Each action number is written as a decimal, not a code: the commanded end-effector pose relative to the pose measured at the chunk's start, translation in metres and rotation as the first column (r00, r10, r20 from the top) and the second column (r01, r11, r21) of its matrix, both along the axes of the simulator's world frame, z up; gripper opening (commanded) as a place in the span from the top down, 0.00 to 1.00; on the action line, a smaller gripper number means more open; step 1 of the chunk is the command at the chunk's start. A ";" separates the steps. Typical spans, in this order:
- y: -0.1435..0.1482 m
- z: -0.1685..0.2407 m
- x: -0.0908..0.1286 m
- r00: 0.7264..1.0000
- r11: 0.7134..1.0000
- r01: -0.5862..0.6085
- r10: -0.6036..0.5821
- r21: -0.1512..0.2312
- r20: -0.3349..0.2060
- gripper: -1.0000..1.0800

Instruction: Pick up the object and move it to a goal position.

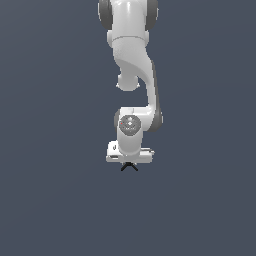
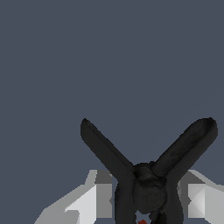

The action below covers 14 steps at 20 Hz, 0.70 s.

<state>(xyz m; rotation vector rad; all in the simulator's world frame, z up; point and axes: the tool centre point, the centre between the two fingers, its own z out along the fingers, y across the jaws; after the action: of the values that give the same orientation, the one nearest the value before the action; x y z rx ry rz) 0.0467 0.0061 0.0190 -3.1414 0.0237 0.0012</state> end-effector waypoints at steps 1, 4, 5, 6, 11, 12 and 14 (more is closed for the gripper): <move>-0.005 0.004 -0.006 1.000 1.000 0.000 0.000 0.000 0.001 1.00; -0.013 0.010 -0.016 1.000 1.000 0.000 0.000 0.000 0.001 1.00; -0.016 0.012 -0.020 1.000 1.000 0.000 0.000 0.000 0.001 1.00; -0.019 0.015 -0.024 1.000 1.000 0.000 0.000 0.000 0.001 1.00; -0.041 0.031 -0.051 1.000 1.000 0.000 0.000 0.000 0.001 1.00; -0.046 0.035 -0.057 1.000 1.000 0.000 0.000 0.000 0.001 1.00; -0.056 0.043 -0.070 1.000 1.000 0.000 0.000 0.000 0.001 1.00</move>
<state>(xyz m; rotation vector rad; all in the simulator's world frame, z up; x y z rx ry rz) -0.0135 -0.0419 0.0558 -3.1414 0.0237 0.0012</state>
